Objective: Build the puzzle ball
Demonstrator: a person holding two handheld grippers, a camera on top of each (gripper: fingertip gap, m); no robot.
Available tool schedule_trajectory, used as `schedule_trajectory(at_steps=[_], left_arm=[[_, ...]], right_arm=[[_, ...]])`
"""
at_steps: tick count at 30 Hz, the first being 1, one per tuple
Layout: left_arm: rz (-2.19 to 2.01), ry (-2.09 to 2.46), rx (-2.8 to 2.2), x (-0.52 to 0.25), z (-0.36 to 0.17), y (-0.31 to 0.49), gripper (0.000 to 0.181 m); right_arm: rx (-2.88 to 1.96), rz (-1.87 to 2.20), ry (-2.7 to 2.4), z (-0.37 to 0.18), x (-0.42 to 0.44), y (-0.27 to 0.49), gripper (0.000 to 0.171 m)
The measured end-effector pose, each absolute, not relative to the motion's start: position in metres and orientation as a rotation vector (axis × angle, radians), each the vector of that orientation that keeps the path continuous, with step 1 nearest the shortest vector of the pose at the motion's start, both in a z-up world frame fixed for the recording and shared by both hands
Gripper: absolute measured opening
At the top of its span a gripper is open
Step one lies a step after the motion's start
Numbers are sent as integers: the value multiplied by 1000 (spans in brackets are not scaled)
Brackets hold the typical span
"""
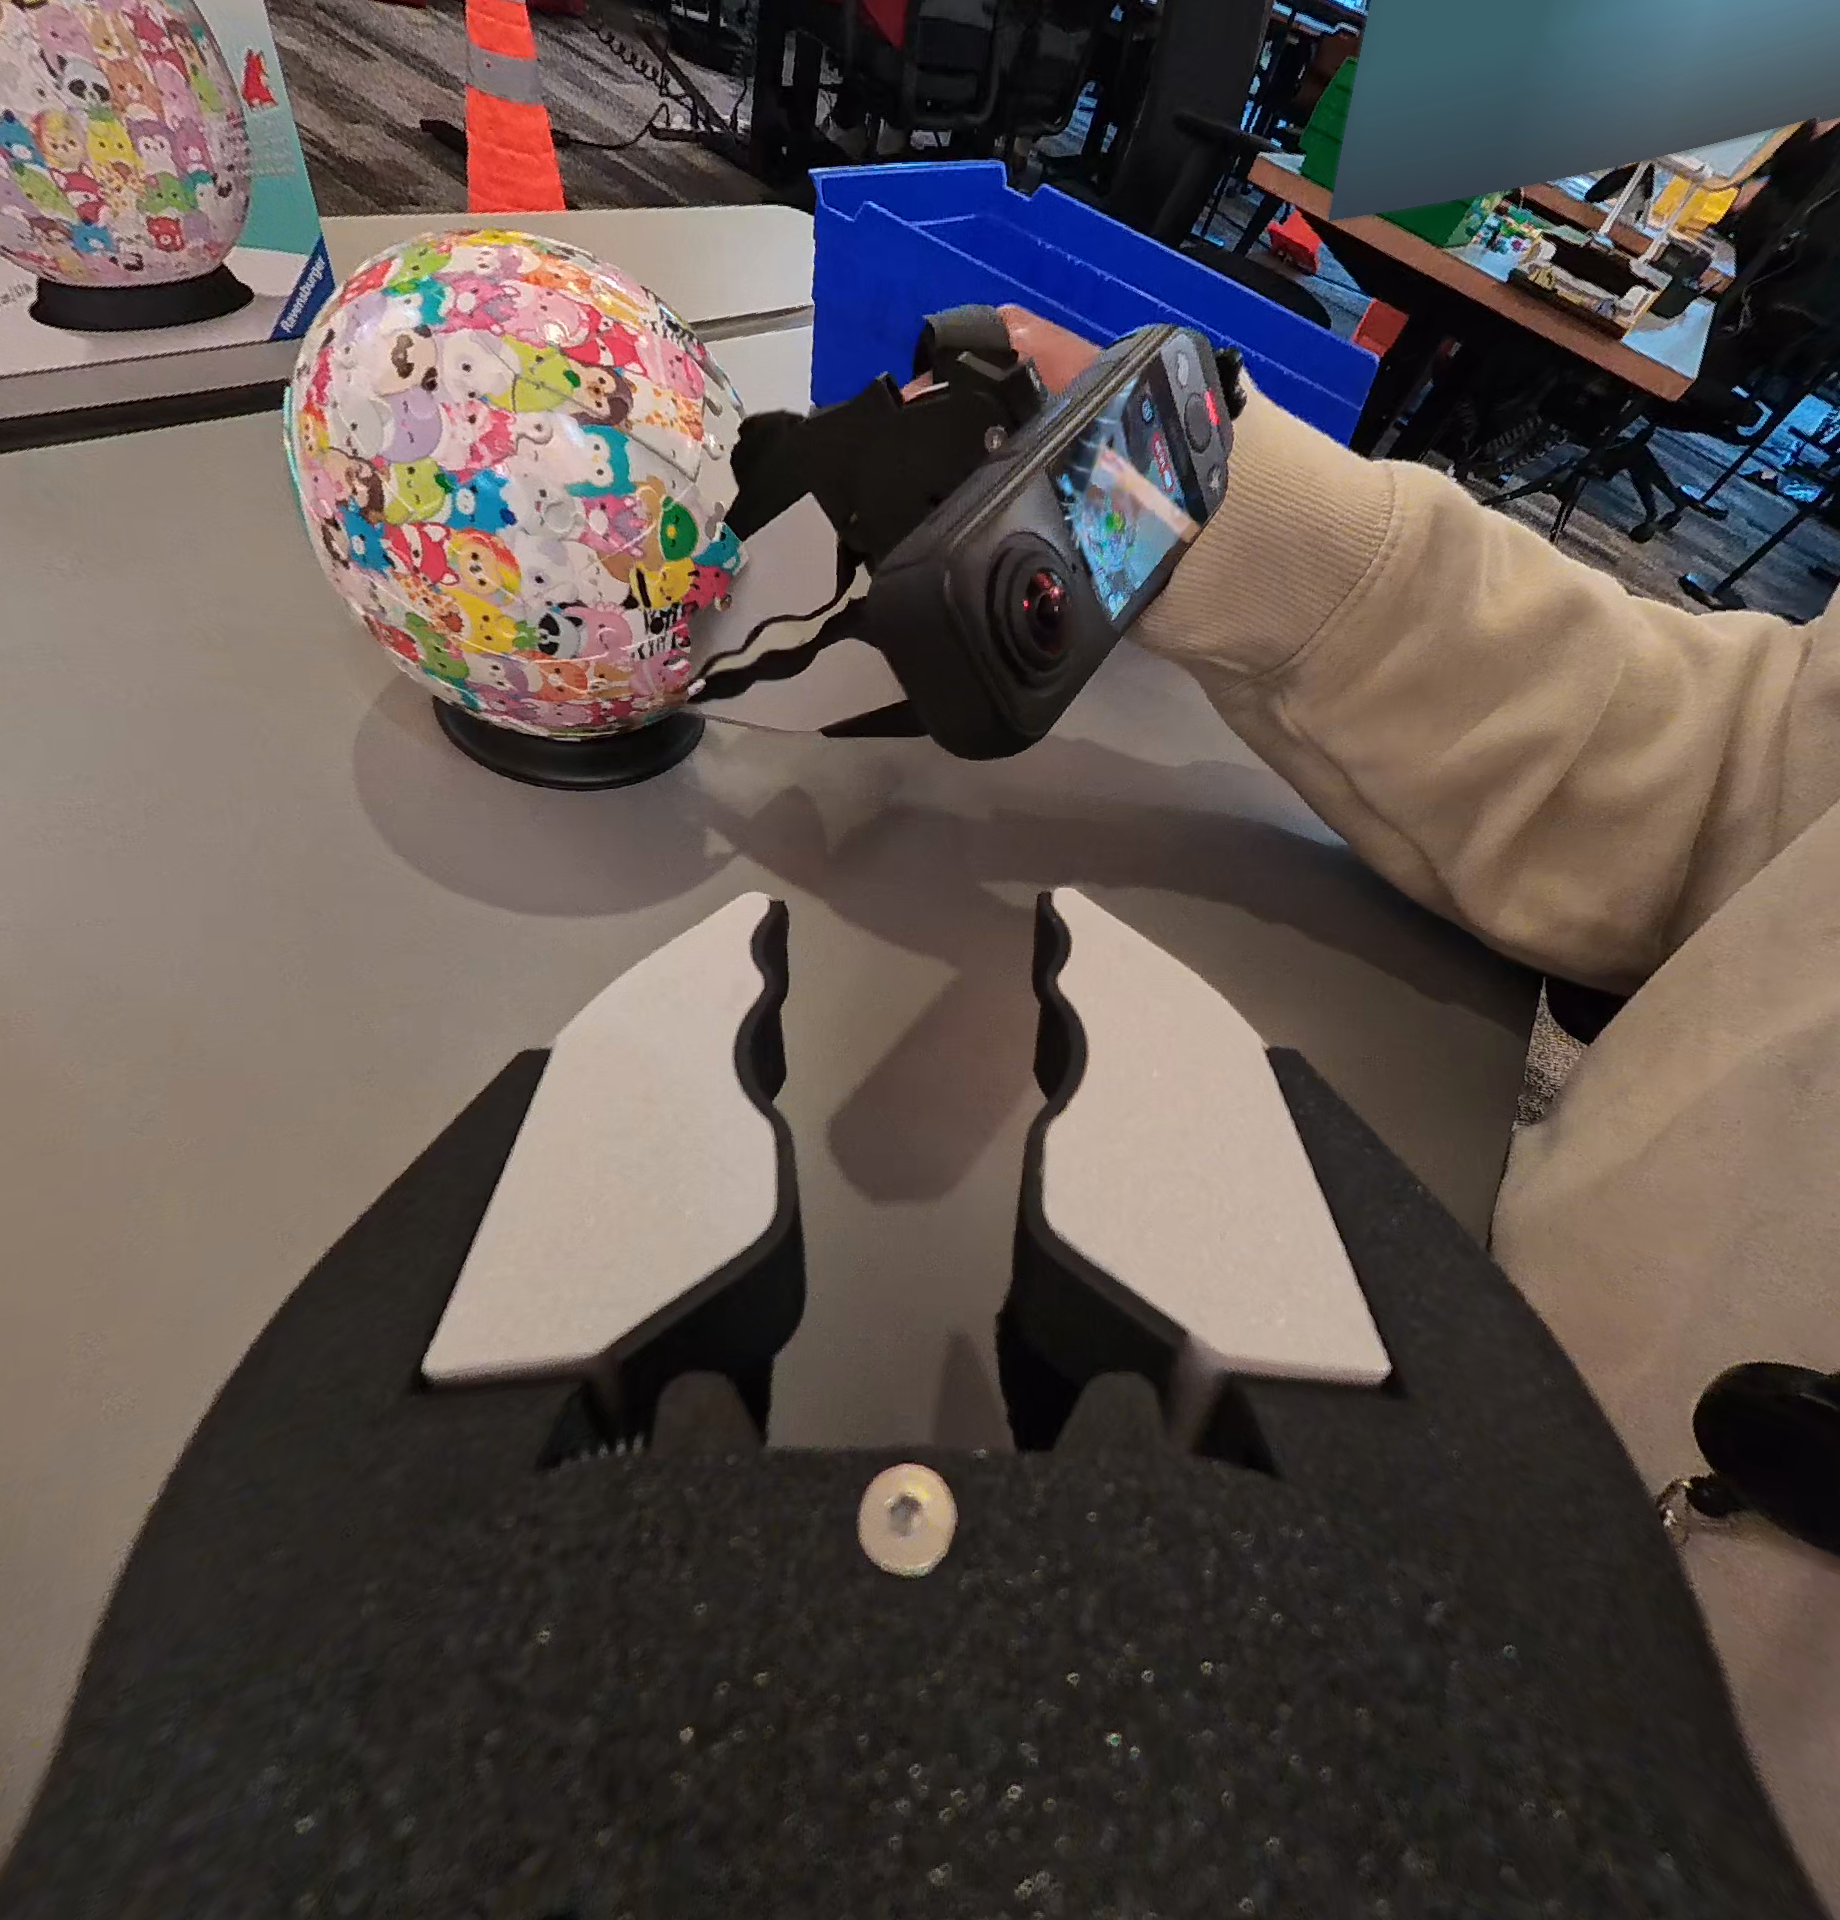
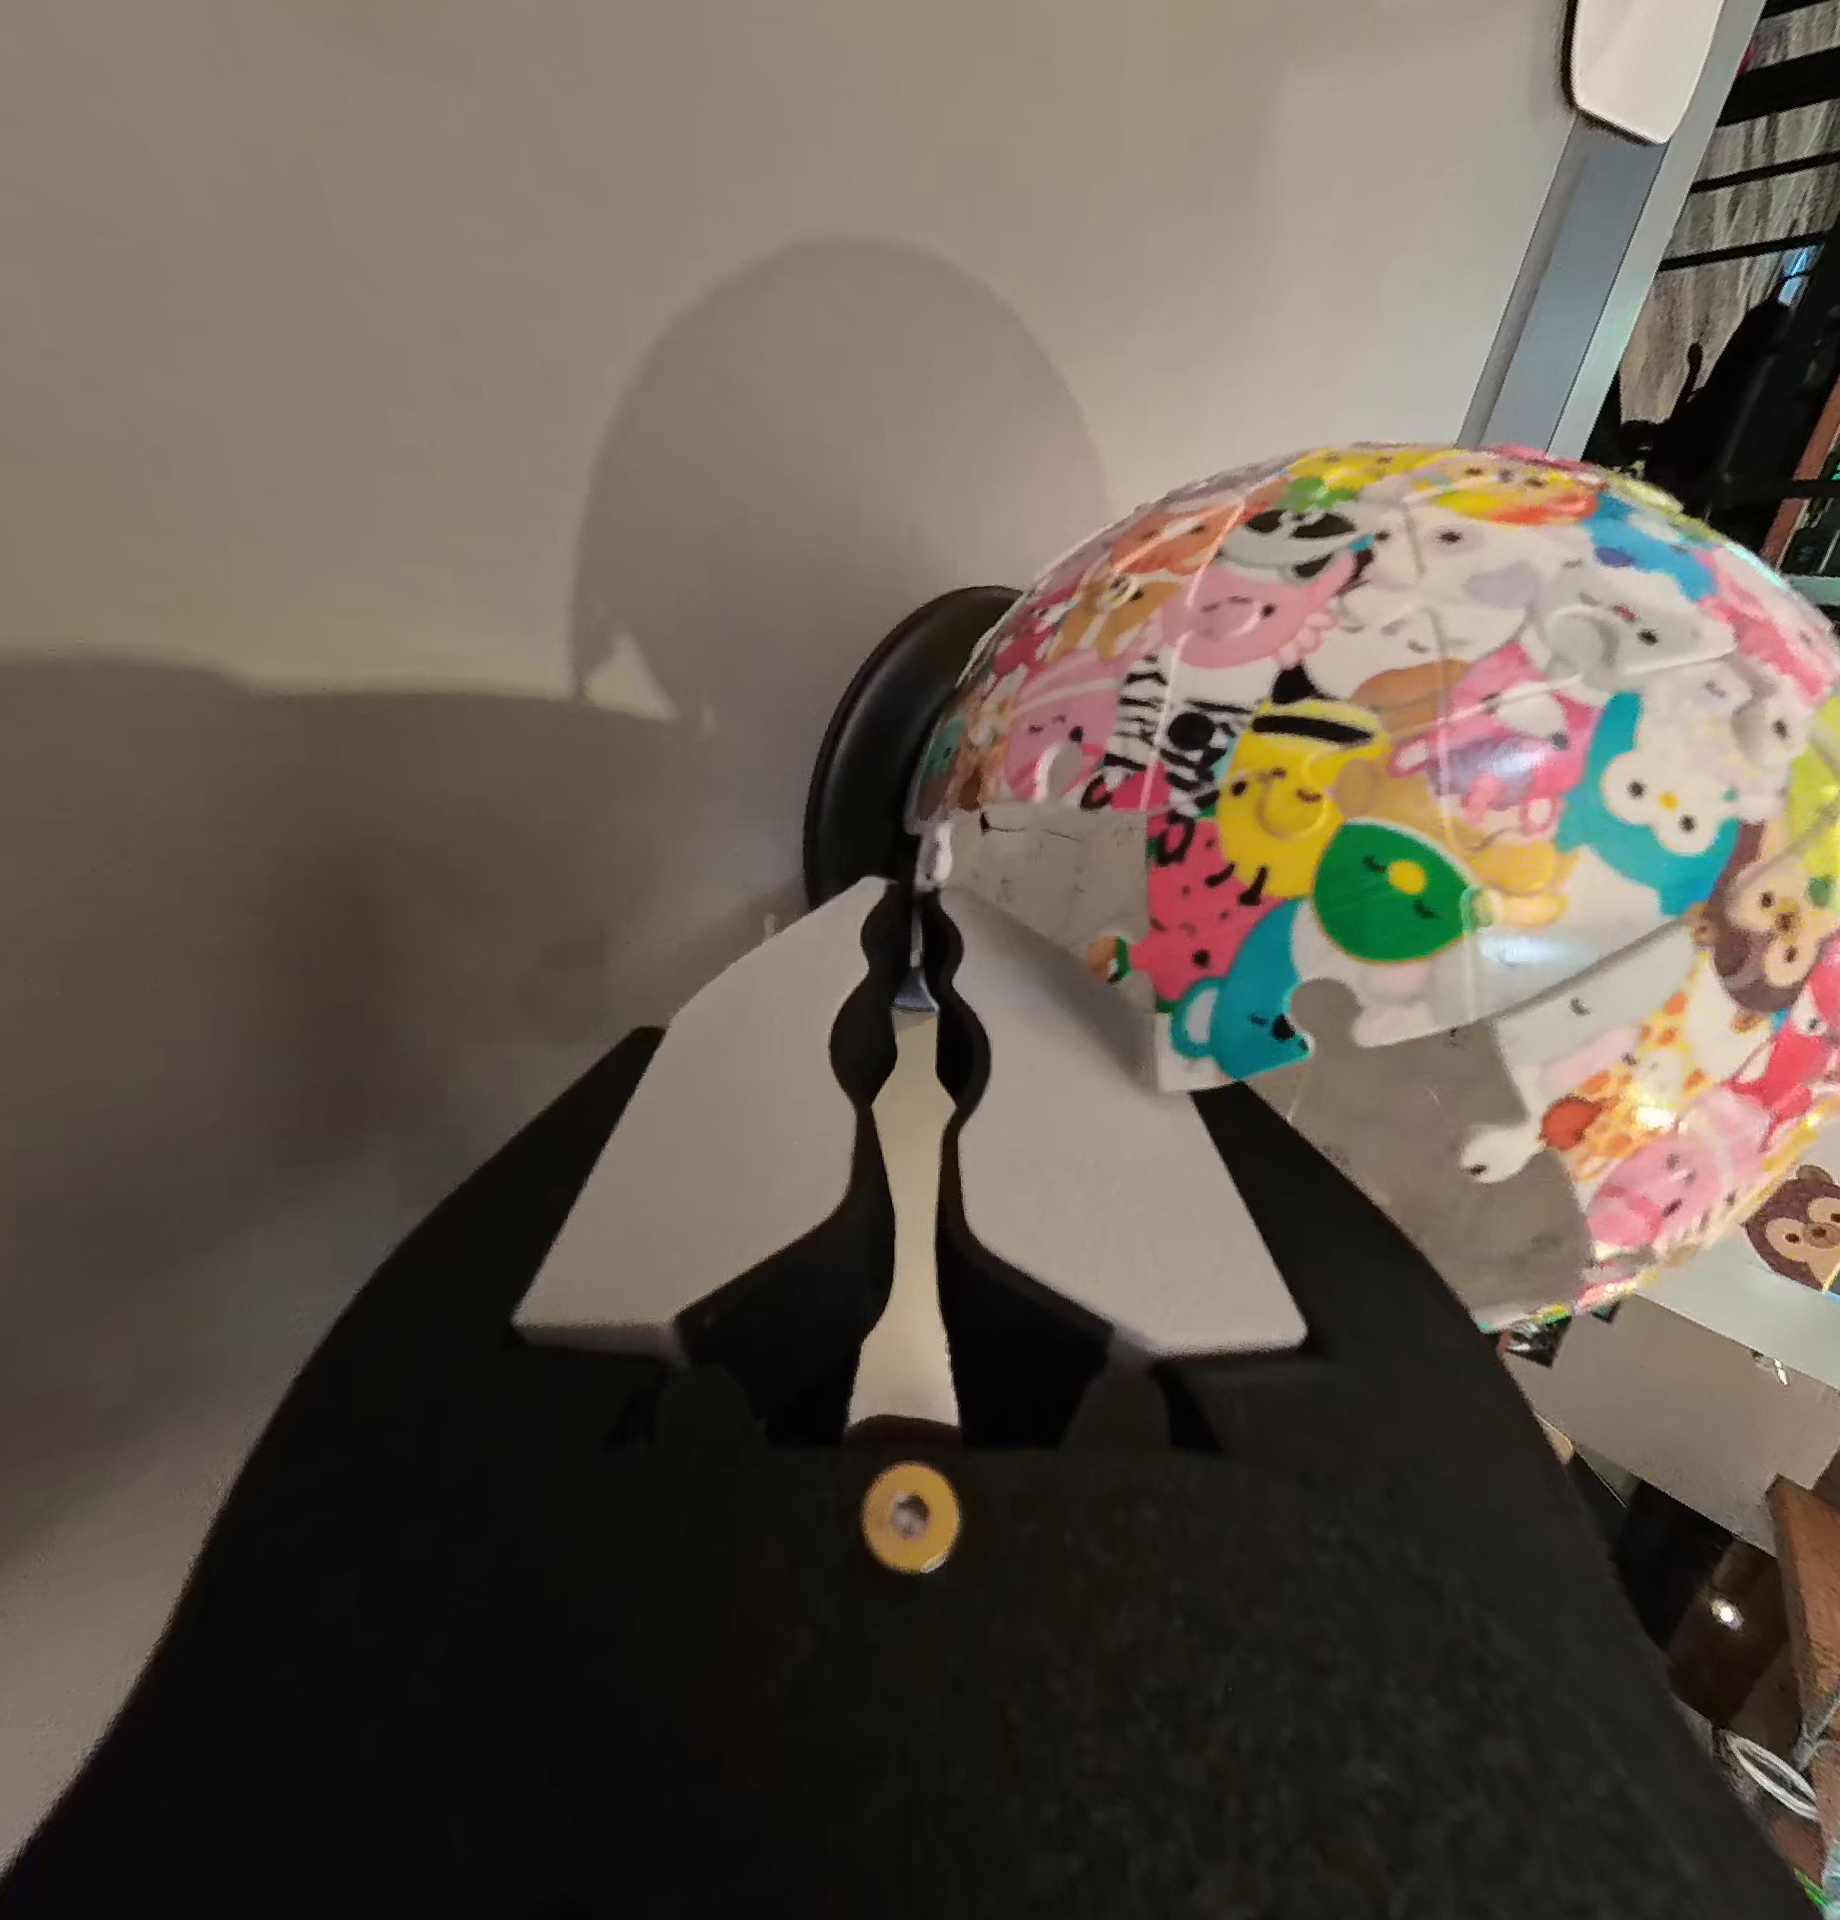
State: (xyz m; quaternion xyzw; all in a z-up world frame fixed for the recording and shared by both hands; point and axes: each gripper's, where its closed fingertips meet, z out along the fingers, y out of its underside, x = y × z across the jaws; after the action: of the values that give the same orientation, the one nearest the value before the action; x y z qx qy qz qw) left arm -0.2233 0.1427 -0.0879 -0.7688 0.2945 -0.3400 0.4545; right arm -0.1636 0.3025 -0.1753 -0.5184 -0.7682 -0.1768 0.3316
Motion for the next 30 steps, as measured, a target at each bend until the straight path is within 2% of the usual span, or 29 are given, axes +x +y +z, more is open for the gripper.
schedule_trajectory(at_steps=[15,20,25,30], left_arm=[[-842,720,-1893,-224,-86,143,45],[-844,720,-1894,-224,-86,142,45],[-839,717,-1892,-225,-85,142,45],[-843,714,-1897,-225,-86,141,45]], right_arm=[[-1334,-491,-2020,-178,-158,300,3],[-1332,-470,-2012,-175,-157,295,13],[-1376,-341,-1991,-176,-151,274,17],[-1596,15,-1724,-166,-137,260,17]])
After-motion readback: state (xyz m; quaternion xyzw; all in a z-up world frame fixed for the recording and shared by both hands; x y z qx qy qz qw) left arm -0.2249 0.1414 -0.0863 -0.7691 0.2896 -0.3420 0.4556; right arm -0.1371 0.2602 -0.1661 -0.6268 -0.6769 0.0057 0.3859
